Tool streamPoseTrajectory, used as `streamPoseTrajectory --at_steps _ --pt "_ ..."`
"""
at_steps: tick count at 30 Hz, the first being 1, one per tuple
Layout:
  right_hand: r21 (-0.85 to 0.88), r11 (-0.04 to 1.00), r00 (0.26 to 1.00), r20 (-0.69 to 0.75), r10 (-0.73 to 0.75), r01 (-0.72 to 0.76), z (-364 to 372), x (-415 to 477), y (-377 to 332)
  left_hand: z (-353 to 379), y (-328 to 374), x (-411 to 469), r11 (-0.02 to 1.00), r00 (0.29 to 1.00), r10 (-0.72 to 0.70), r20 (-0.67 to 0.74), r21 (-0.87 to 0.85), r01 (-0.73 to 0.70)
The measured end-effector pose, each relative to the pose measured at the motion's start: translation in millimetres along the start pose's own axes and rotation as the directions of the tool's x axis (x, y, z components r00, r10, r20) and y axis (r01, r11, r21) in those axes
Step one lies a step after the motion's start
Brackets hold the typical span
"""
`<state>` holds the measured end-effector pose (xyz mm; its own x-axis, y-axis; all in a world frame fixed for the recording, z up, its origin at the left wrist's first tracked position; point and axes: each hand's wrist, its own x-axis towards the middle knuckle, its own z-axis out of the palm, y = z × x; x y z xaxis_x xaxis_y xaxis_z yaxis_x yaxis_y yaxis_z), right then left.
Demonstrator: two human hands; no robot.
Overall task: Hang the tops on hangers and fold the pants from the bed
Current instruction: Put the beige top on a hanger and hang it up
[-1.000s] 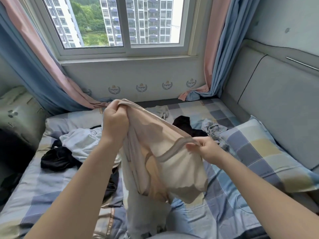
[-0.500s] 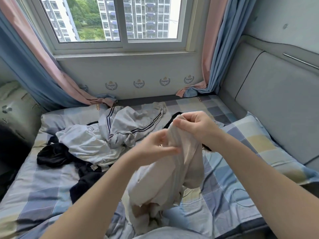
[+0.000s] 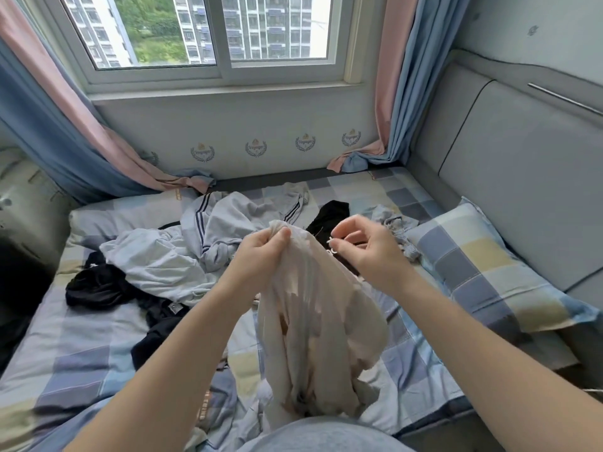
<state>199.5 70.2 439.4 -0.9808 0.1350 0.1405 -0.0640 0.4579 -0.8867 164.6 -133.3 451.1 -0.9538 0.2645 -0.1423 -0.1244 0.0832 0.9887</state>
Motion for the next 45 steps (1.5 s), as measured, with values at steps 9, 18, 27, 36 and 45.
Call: streamPoseTrajectory --at_steps 9,18,27,36,45 --pt "0.108 0.977 0.948 0.282 0.145 -0.181 48 -35 39 1 17 -7 0.944 1.0 -0.003 -0.003 -0.329 0.002" --pt "0.153 0.896 0.894 0.248 0.374 -0.417 40 -40 69 -38 -23 -3 0.988 0.978 -0.118 -0.175 -0.117 0.098" --pt "0.377 0.873 0.95 0.146 0.275 -0.311 27 -26 8 -2 -69 -29 0.923 0.927 -0.257 0.273 0.352 0.152" --pt "0.456 0.834 0.939 0.011 0.343 -0.31 13 -21 2 -3 -75 -34 0.922 0.988 0.042 0.15 0.375 -0.096" --pt "0.242 0.952 0.975 -0.068 0.21 -0.188 33 -46 2 -31 -41 -33 0.99 0.997 0.019 -0.076 -0.135 -0.029"
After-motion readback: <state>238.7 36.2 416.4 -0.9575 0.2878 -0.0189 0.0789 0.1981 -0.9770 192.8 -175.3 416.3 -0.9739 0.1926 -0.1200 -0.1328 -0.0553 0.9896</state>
